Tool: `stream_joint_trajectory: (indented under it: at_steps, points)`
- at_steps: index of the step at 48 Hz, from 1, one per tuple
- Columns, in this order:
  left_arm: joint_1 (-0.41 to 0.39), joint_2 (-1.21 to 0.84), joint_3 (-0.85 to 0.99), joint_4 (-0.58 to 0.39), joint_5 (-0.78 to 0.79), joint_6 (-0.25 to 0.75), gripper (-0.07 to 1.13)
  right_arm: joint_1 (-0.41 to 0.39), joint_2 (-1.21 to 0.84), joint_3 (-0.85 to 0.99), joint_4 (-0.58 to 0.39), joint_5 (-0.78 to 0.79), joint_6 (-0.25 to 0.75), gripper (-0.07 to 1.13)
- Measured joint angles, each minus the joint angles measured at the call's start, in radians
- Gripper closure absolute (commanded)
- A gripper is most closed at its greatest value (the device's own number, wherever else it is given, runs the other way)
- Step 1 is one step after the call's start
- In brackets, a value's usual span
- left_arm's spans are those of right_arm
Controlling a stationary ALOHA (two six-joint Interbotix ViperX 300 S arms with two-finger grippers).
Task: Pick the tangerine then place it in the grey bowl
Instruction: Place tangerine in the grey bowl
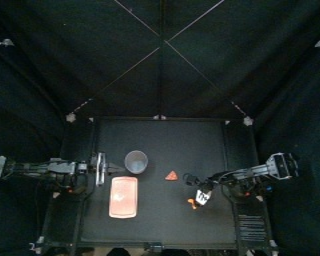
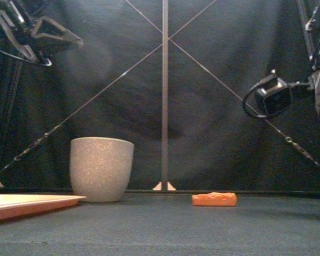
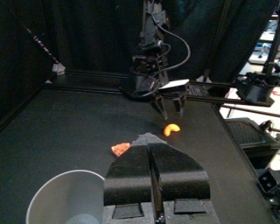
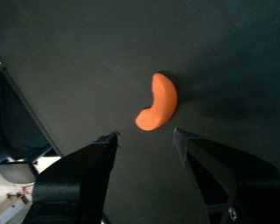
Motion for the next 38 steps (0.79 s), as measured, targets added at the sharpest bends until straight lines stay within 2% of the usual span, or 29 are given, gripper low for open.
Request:
stream_joint_trajectory:
  at_steps: [10,38]
  points:
    - [0.0,0.0,0.012,0.0,0.0,0.002,1.02,0.003,0.055,-0.026,-0.014,-0.021,0.002,0.29]
    - [-0.005,0.0,0.028,-0.002,-0.002,-0.002,1.02,0.005,0.166,-0.029,0.015,-0.049,-0.003,0.3]
